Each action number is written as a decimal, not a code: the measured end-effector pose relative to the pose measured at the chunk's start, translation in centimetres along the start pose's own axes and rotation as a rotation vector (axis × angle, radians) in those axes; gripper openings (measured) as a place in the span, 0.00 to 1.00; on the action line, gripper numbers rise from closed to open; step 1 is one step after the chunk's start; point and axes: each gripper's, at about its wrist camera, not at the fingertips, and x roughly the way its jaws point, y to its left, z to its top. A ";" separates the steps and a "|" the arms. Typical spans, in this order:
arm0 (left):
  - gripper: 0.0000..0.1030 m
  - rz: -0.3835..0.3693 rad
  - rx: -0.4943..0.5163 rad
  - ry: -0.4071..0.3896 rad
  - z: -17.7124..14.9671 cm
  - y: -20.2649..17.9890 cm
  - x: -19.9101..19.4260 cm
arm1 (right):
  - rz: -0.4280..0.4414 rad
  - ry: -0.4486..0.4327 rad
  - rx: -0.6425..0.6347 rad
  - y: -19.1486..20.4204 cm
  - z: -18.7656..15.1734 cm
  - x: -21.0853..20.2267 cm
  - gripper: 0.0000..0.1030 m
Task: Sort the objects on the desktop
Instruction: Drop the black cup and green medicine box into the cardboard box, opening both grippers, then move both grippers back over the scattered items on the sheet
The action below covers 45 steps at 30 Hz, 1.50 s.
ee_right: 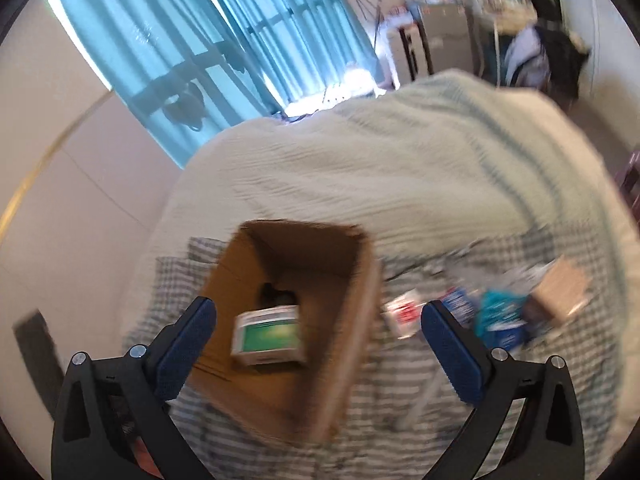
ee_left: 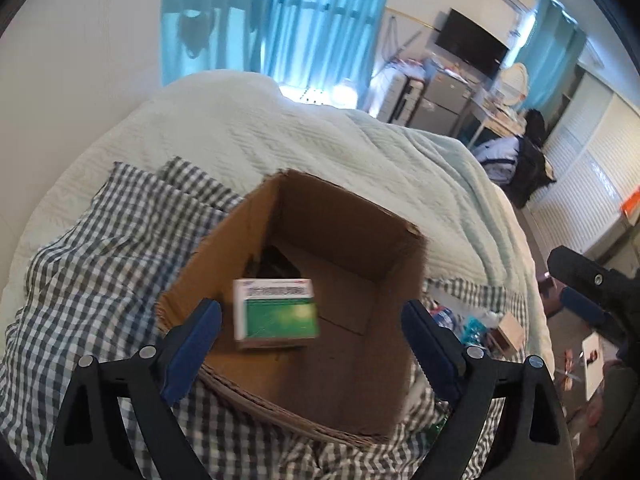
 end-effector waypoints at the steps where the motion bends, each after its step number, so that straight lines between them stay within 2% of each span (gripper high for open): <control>1: 0.91 -0.003 0.008 -0.001 -0.1 -0.7 -0.1 | -0.014 -0.007 -0.008 -0.4 0.0 -0.4 1.00; 7: 0.91 -0.043 -0.012 0.007 -0.4 -3.6 -0.4 | -0.055 -0.038 0.038 -4.9 -0.1 -3.0 1.00; 13: 0.91 -0.047 0.058 0.013 -1.2 -7.7 0.3 | -0.115 -0.046 0.020 -7.8 -0.1 -3.9 1.00; 14: 0.91 -0.048 0.067 0.015 -1.3 -8.2 0.4 | -0.161 -0.055 0.044 -8.1 -0.1 -4.0 1.00; 17: 0.91 -0.056 0.081 0.022 -1.7 -9.8 1.1 | -0.198 -0.052 0.007 -8.9 -0.3 -4.0 1.00; 21: 0.91 -0.063 0.093 0.040 -2.1 -11.7 2.4 | -0.243 -0.033 -0.014 -10.6 -0.5 -3.5 1.00; 27: 0.91 -0.076 0.114 0.076 -3.2 -14.9 4.5 | -0.249 -0.019 0.040 -13.8 -0.8 -3.4 1.00; 34: 0.91 -0.081 0.168 0.109 -4.7 -18.7 6.5 | -0.316 0.007 0.061 -17.6 -1.4 -2.9 1.00; 45: 0.91 -0.071 0.174 0.181 -6.5 -21.7 10.6 | -0.368 0.096 0.072 -20.9 -2.6 -0.4 1.00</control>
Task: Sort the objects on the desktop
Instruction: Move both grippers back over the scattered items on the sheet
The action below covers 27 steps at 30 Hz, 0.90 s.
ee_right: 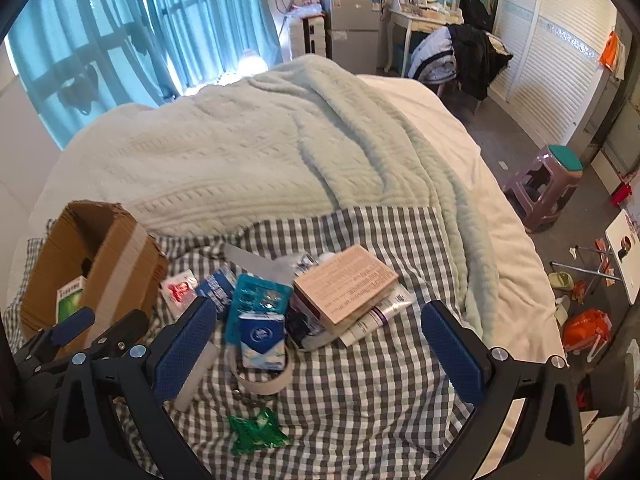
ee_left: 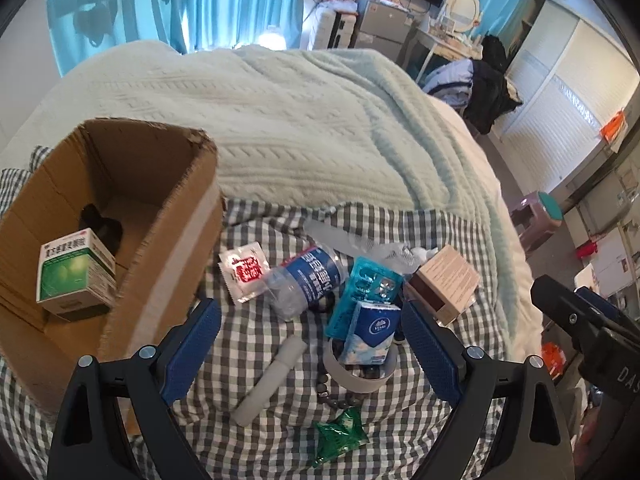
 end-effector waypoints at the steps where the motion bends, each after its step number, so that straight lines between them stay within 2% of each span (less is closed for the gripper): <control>1: 0.91 0.007 0.010 0.004 -0.1 -0.2 0.3 | -0.005 0.010 0.003 -0.2 -0.1 0.4 1.00; 7: 0.91 0.045 0.139 0.034 -0.8 -1.2 2.5 | -0.027 0.054 0.004 -1.6 -0.6 2.7 1.00; 9: 0.91 0.027 0.178 0.045 -1.3 -1.0 3.1 | -0.024 0.070 -0.005 -1.8 -0.9 3.4 1.00; 11: 0.91 0.014 0.200 0.015 -2.2 -0.2 3.5 | -0.013 0.081 -0.008 -1.9 -1.3 3.9 1.00; 15: 0.91 0.058 0.272 0.022 -3.8 0.5 5.7 | 0.040 0.097 0.015 -1.8 -2.0 5.5 1.00; 20: 0.91 0.026 0.359 0.067 -6.8 0.9 8.1 | 0.130 0.136 0.049 -0.5 -2.8 7.9 1.00; 24: 0.91 0.018 0.359 0.087 -9.3 2.3 9.9 | 0.133 0.141 -0.003 1.2 -3.8 9.6 1.00; 27: 0.91 -0.009 0.280 0.118 -10.4 4.2 11.3 | 0.156 0.155 -0.008 1.9 -4.6 11.0 0.95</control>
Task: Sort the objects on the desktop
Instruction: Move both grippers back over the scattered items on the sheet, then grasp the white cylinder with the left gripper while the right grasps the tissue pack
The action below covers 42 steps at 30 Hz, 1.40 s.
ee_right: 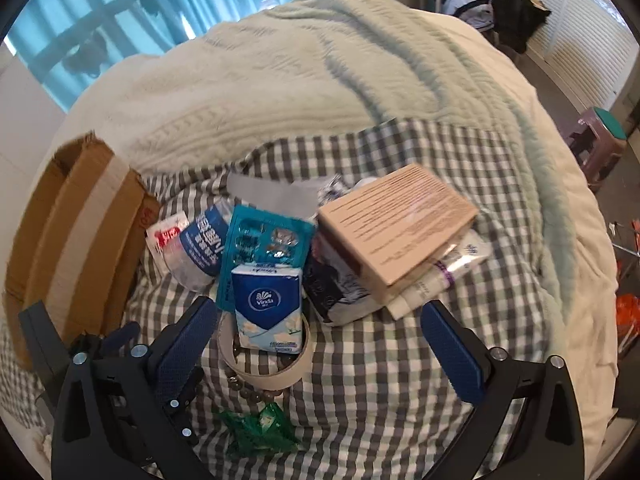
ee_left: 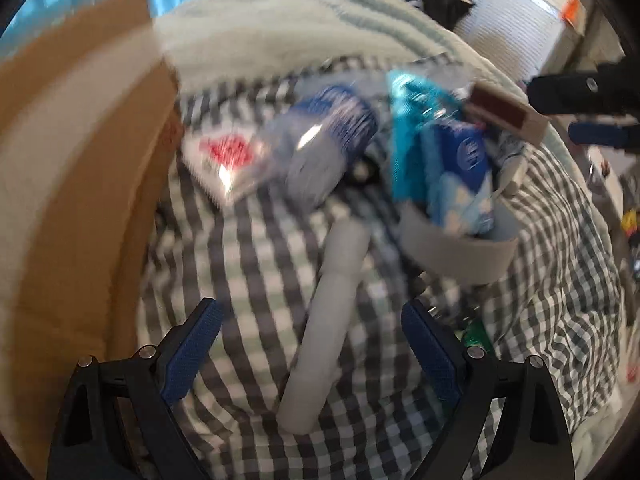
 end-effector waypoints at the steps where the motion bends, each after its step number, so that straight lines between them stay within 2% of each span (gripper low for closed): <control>1: 0.91 -0.007 -0.016 -0.002 -0.3 0.4 0.3 | 0.008 0.011 0.004 0.1 -0.2 0.5 0.92; 5: 0.91 0.023 0.044 -0.056 -1.1 -0.3 0.6 | 0.029 0.048 -0.023 1.4 -0.8 2.5 0.84; 8: 0.91 0.045 0.095 -0.074 -1.1 -0.9 0.8 | 0.019 0.062 -0.053 2.8 -0.9 3.8 0.84; 11: 0.90 0.023 0.091 -0.097 -1.3 -0.6 0.7 | 0.013 0.064 -0.032 3.1 -0.8 4.9 0.84; 13: 0.82 0.016 0.075 -0.120 -1.4 -0.1 0.3 | 0.008 0.066 -0.024 3.1 -0.7 5.5 0.83; 15: 0.67 0.019 0.062 -0.137 -1.2 -0.2 0.0 | -0.008 0.060 -0.025 3.1 -0.5 5.8 0.81; 16: 0.63 0.016 0.059 -0.141 -1.2 -0.1 -0.1 | -0.007 0.052 -0.021 3.1 -0.4 5.9 0.80; 18: 0.46 0.004 0.066 -0.147 -1.0 -0.1 -0.4 | -0.006 0.045 -0.011 3.2 -0.2 6.1 0.80; 19: 0.42 0.003 0.074 -0.152 -1.0 -0.2 -0.6 | -0.008 0.043 -0.010 3.4 0.0 6.2 0.79; 21: 0.27 -0.015 0.097 -0.157 -1.0 -0.5 -0.9 | -0.015 0.042 -0.021 3.8 0.2 6.4 0.73; 24: 0.14 -0.032 0.122 -0.169 -1.2 -0.8 -1.4 | -0.038 0.041 -0.049 4.2 0.4 6.4 0.54; 28: 0.11 -0.089 0.105 -0.161 -0.9 -0.6 -1.4 | -0.045 0.024 -0.068 4.6 0.5 6.1 0.51; 37: 0.10 -0.148 0.087 -0.171 -0.5 -0.8 -3.4 | -0.028 -0.027 -0.089 5.0 0.6 3.3 0.51; 42: 0.09 -0.157 0.067 -0.189 -0.1 -0.8 -4.6 | -0.016 -0.057 -0.105 5.6 0.4 1.3 0.51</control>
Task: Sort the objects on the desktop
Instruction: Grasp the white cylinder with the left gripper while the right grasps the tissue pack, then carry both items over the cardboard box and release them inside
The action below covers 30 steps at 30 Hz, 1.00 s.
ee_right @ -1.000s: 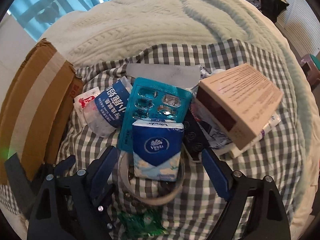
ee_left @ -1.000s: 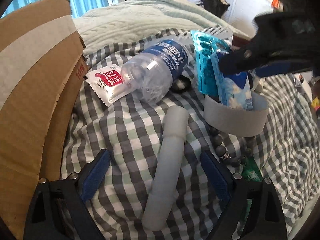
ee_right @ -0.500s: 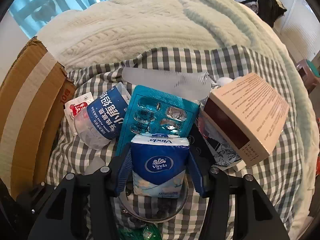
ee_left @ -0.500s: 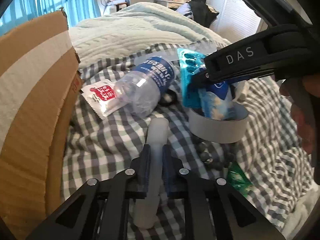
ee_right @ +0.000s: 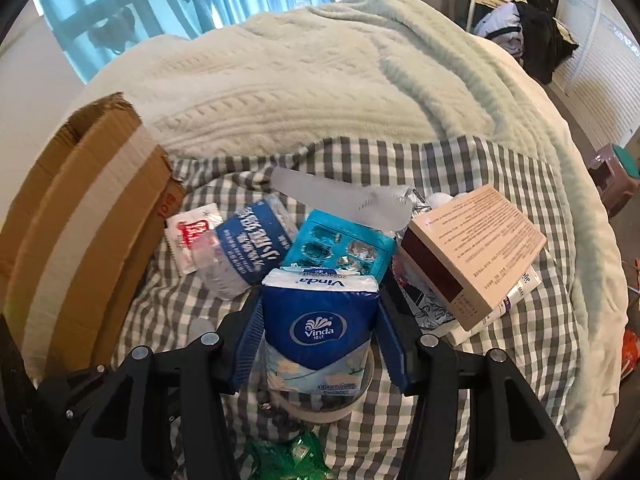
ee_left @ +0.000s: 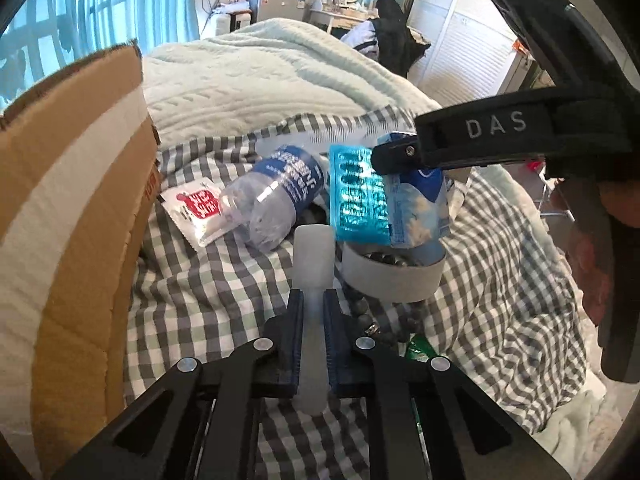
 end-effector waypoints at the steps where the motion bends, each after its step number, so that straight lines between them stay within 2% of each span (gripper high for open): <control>1: 0.09 -0.003 -0.009 -0.002 0.2 0.1 -0.3 | 0.006 0.000 0.000 0.1 0.0 -0.4 0.51; 10: 0.09 -0.043 -0.105 -0.068 2.8 0.9 -4.2 | 0.024 -0.076 -0.057 1.9 1.2 -4.9 0.51; 18: 0.09 -0.058 -0.111 -0.162 6.1 1.2 -8.1 | 0.060 -0.158 -0.076 4.1 3.9 -9.3 0.51; 25: 0.10 -0.039 -0.174 -0.248 8.7 4.3 -11.7 | 0.113 -0.219 -0.097 6.5 6.1 -12.1 0.51; 28: 0.10 -0.005 -0.218 -0.277 9.5 6.7 -13.4 | 0.138 -0.223 -0.119 8.4 7.0 -12.2 0.51; 29: 0.10 0.012 -0.229 -0.284 9.7 7.5 -13.7 | 0.107 -0.238 -0.058 9.0 7.2 -12.2 0.51; 30: 0.10 0.030 -0.240 -0.288 9.7 8.3 -14.0 | 0.104 -0.248 -0.075 10.1 7.5 -12.2 0.51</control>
